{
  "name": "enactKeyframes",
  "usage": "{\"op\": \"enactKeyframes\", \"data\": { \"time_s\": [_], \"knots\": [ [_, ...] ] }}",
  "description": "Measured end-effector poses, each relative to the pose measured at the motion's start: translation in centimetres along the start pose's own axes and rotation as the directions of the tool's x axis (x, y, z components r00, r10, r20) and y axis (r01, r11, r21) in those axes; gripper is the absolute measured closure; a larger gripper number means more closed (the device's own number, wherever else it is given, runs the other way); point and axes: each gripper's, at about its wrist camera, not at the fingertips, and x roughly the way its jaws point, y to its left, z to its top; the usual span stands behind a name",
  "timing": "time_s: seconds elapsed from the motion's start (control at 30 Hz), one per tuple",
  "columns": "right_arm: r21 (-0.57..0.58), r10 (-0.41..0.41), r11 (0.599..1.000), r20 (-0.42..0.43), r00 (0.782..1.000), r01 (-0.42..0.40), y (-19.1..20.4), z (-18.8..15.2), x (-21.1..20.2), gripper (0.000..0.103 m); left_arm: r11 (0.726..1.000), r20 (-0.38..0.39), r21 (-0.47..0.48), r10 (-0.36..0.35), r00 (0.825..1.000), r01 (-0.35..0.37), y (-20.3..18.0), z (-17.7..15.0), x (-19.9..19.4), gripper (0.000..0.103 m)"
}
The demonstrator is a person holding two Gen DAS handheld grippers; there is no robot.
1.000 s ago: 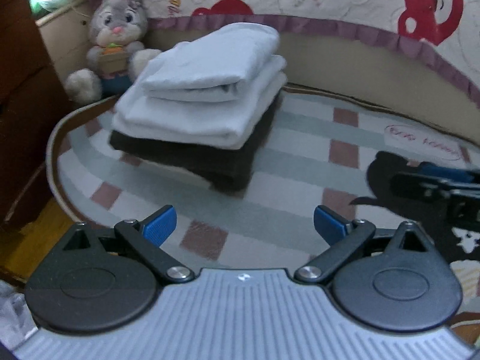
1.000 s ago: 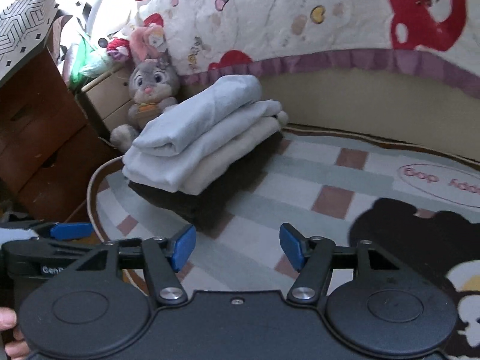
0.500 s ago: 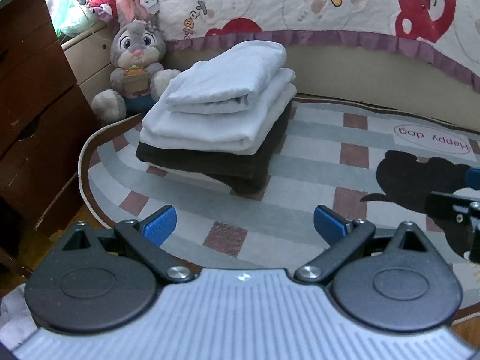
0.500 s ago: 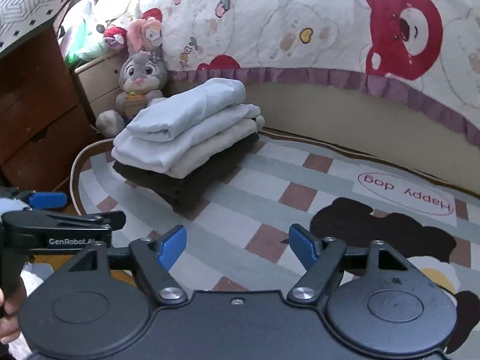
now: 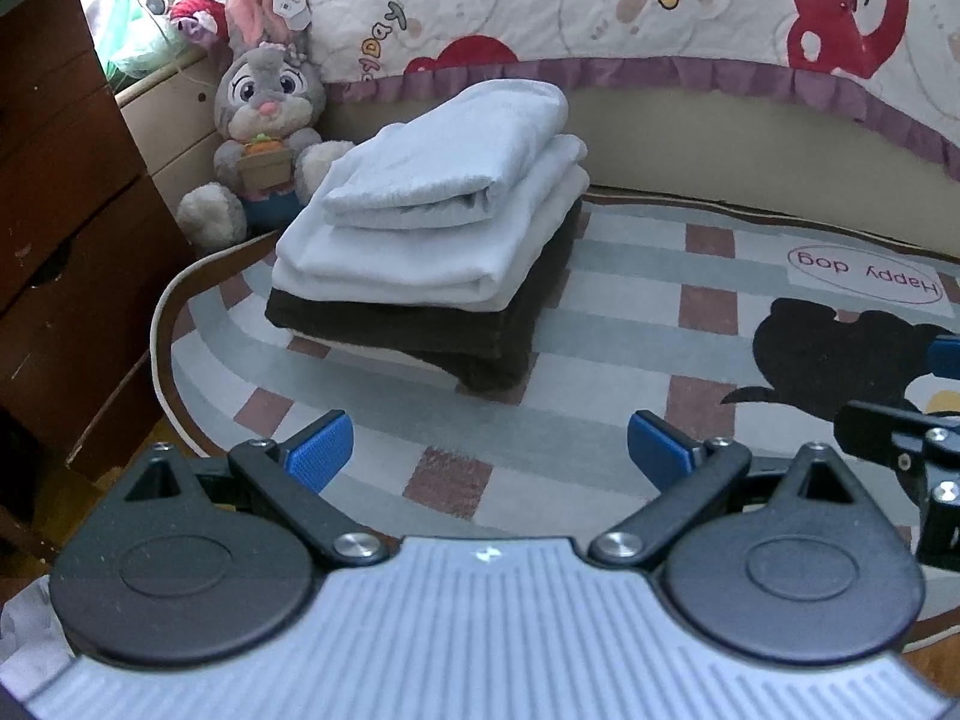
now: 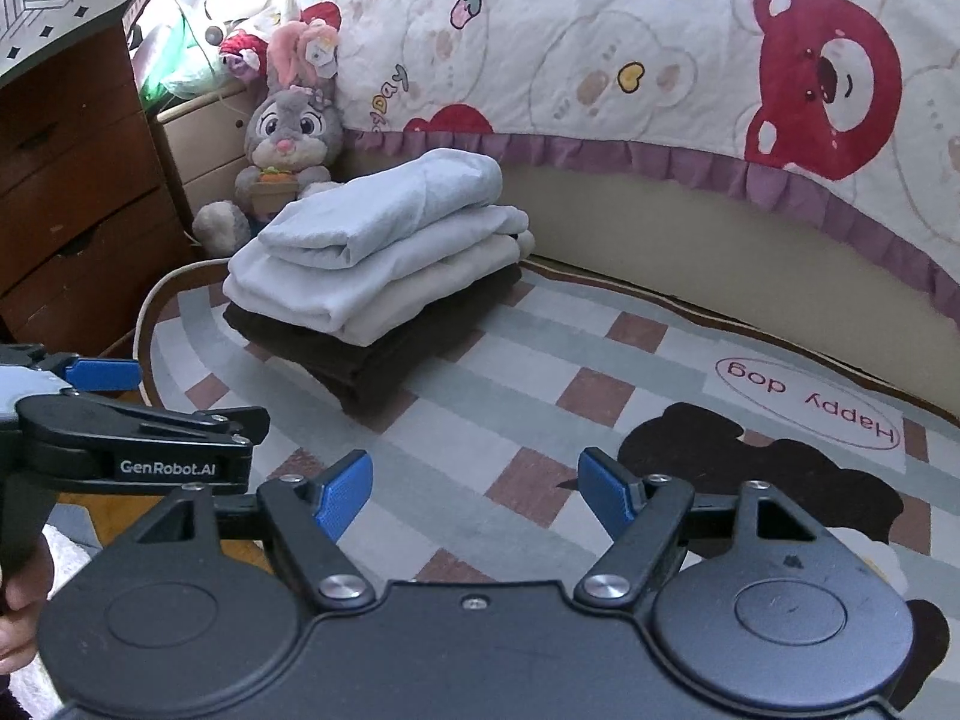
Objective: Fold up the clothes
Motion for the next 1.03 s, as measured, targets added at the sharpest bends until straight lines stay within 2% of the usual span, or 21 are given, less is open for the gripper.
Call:
{"op": "enactKeyframes", "data": {
  "time_s": [0.2, 0.33, 0.47, 0.67, 0.8, 1.03],
  "knots": [
    [0.018, -0.004, 1.0, -0.016, 1.0, 0.004, -0.1, -0.4, 0.8, 0.023, 1.0, 0.003, 0.004, 0.005, 1.0, -0.005, -0.5, -0.3, 0.3, 0.003],
    [0.024, -0.009, 1.0, -0.025, 1.0, 0.009, -0.1, -0.6, 1.3, 0.023, 0.998, 0.036, 0.038, 0.05, 0.998, -0.052, -1.0, -0.5, 0.1, 0.003],
    [0.039, -0.007, 0.999, -0.034, 0.999, 0.008, -0.3, -1.0, 1.7, 0.023, 0.999, 0.025, 0.03, 0.034, 0.999, -0.035, -0.8, -0.6, 0.3, 0.003],
    [0.032, -0.02, 0.999, -0.037, 0.999, 0.021, -0.1, -0.9, 1.7, 0.023, 0.999, 0.005, 0.013, 0.046, 0.999, -0.046, -0.5, -0.7, 0.7, 0.003],
    [-0.002, -0.016, 1.0, -0.033, 0.999, 0.016, 0.3, -1.0, 1.6, 0.023, 0.997, 0.009, 0.024, 0.069, 0.998, -0.07, -0.5, -0.8, 0.6, 0.003],
    [-0.043, -0.025, 0.999, -0.022, 0.999, 0.024, 0.8, -1.0, 1.4, 0.023, 0.998, 0.001, 0.016, 0.066, 0.998, -0.066, -0.2, -0.8, 0.6, 0.003]
  ]
}}
